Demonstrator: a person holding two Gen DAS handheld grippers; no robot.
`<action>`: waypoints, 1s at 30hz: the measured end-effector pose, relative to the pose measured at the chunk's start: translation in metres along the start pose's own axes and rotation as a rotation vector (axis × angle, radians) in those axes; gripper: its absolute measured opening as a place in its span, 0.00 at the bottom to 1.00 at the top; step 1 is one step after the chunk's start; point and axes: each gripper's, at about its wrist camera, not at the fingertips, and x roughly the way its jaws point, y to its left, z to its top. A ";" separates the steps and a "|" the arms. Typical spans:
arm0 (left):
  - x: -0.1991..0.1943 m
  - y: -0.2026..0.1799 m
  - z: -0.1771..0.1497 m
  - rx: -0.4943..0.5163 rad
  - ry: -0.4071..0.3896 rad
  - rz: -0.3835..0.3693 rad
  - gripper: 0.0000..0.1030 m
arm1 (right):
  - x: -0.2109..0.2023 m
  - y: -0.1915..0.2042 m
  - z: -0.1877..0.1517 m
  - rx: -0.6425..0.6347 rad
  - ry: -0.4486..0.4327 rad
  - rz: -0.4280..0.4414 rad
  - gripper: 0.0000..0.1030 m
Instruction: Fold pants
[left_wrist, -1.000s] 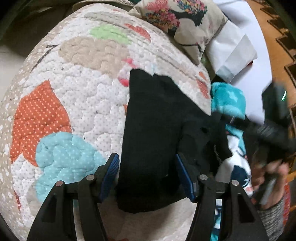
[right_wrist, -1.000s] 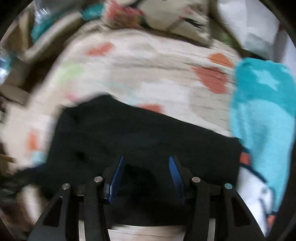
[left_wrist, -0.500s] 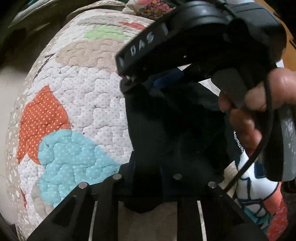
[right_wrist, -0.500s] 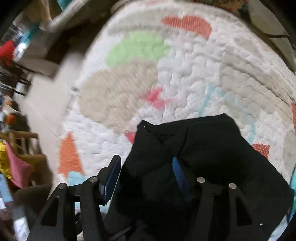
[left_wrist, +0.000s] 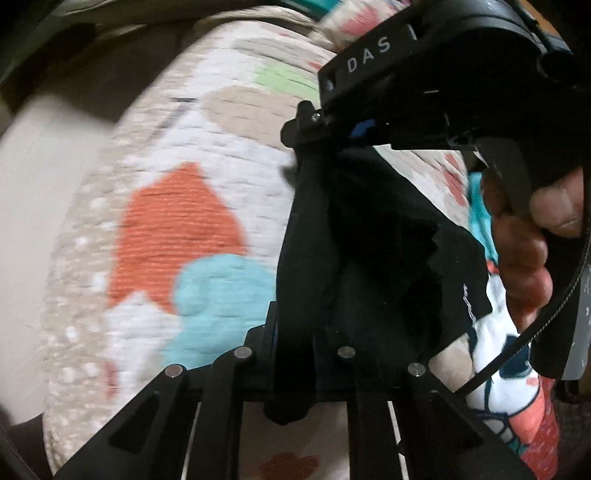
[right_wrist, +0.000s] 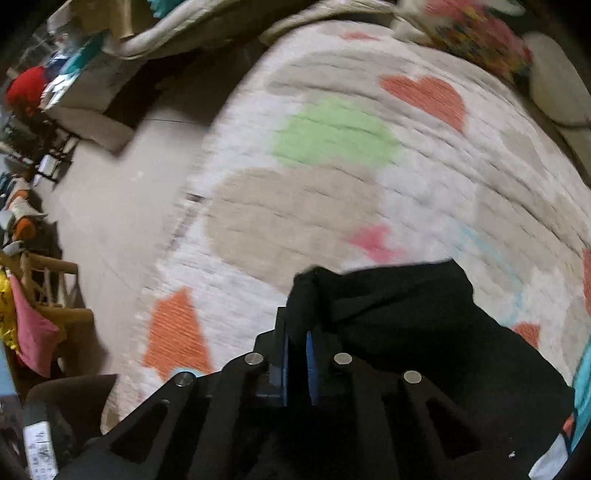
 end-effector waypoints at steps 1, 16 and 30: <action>-0.006 0.008 0.001 -0.018 -0.011 0.012 0.13 | 0.003 0.009 0.004 -0.020 0.004 0.000 0.08; -0.050 0.070 0.013 -0.208 -0.050 -0.087 0.32 | -0.035 -0.002 0.001 0.076 -0.160 0.104 0.59; -0.042 0.074 0.027 -0.269 -0.158 0.063 0.32 | -0.005 0.059 -0.066 -0.151 -0.202 -0.042 0.44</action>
